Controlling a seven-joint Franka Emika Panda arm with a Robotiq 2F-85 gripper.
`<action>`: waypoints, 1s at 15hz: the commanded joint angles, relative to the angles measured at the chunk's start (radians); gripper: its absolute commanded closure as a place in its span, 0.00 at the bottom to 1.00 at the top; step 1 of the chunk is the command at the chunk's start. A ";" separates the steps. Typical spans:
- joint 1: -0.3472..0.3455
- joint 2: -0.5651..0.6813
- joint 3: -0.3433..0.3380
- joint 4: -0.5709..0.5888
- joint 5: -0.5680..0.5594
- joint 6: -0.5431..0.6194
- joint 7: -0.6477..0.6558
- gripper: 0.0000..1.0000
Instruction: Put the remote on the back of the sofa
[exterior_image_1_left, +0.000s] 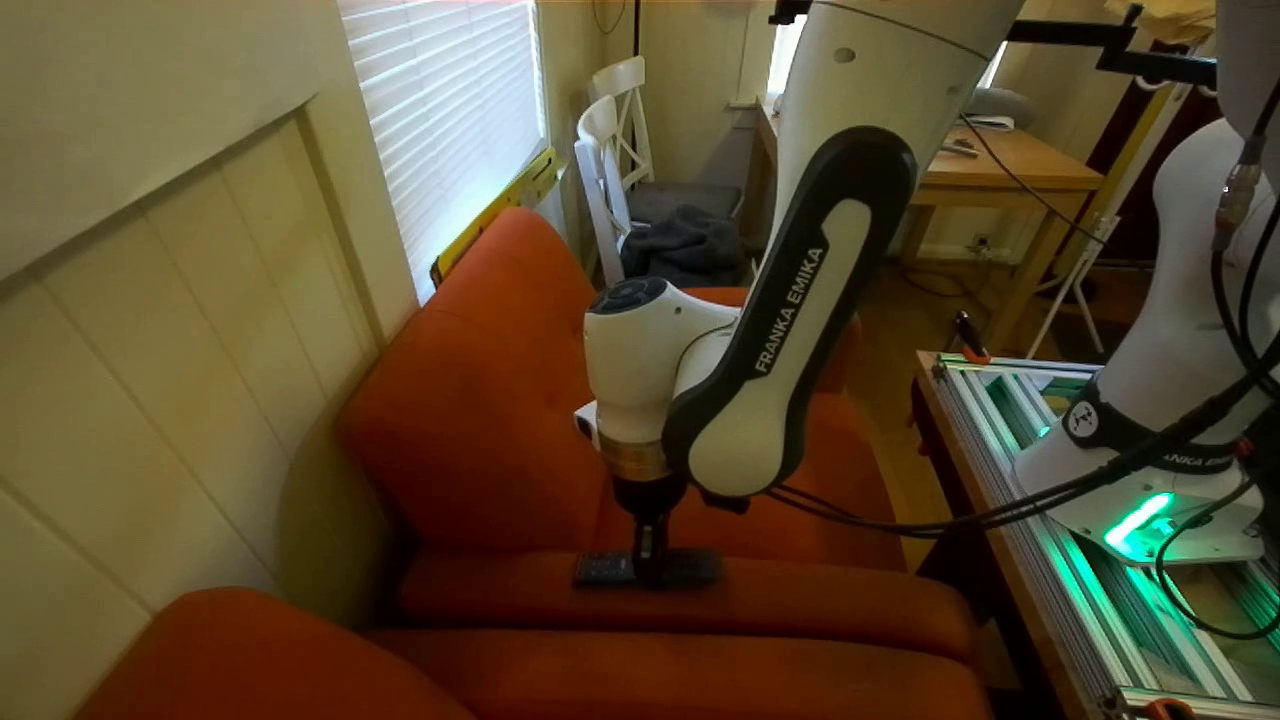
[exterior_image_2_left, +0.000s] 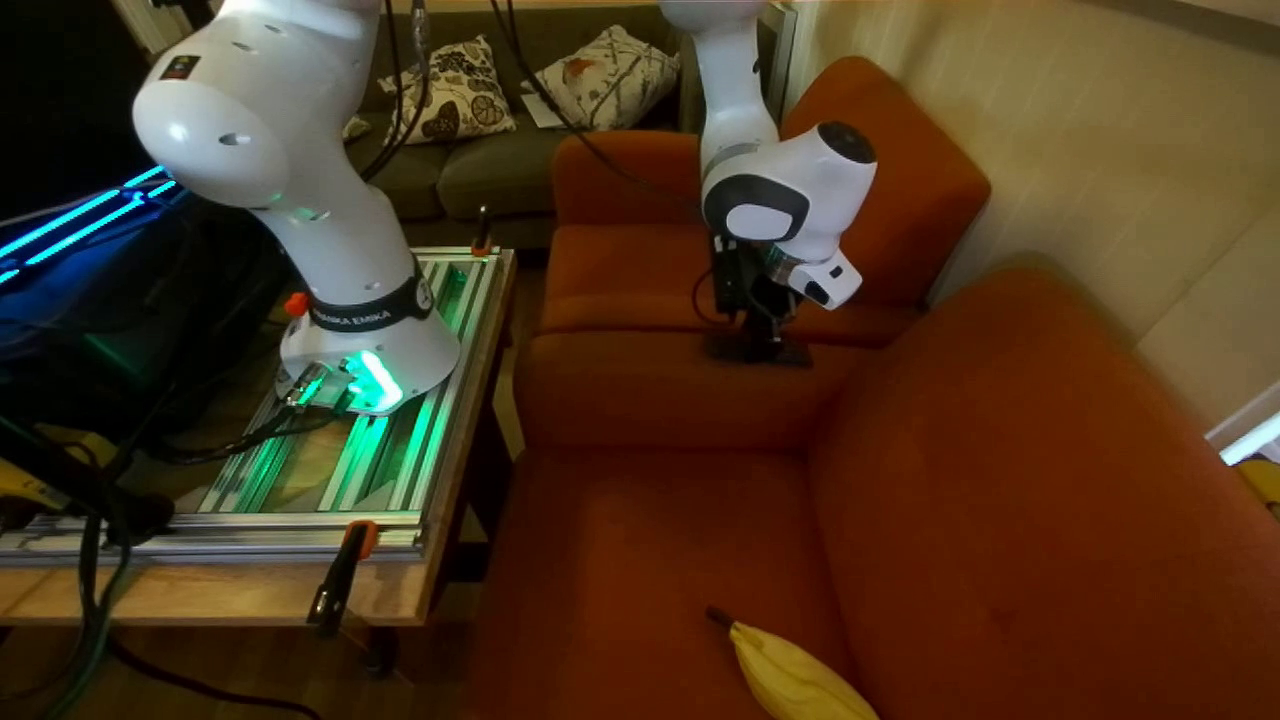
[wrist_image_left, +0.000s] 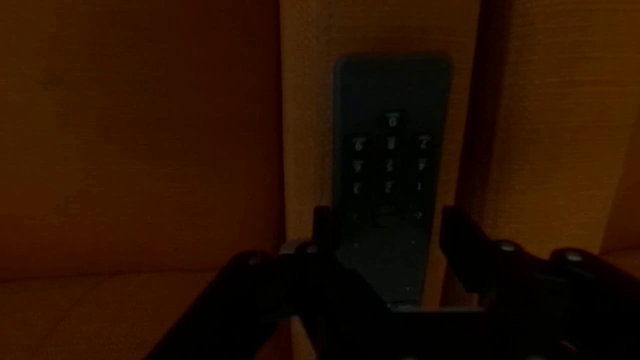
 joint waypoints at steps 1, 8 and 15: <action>0.009 0.038 -0.004 0.037 -0.045 -0.009 0.025 0.70; 0.004 -0.033 0.000 0.005 -0.065 -0.025 0.020 0.74; 0.001 -0.212 -0.009 -0.041 -0.083 -0.072 0.023 0.74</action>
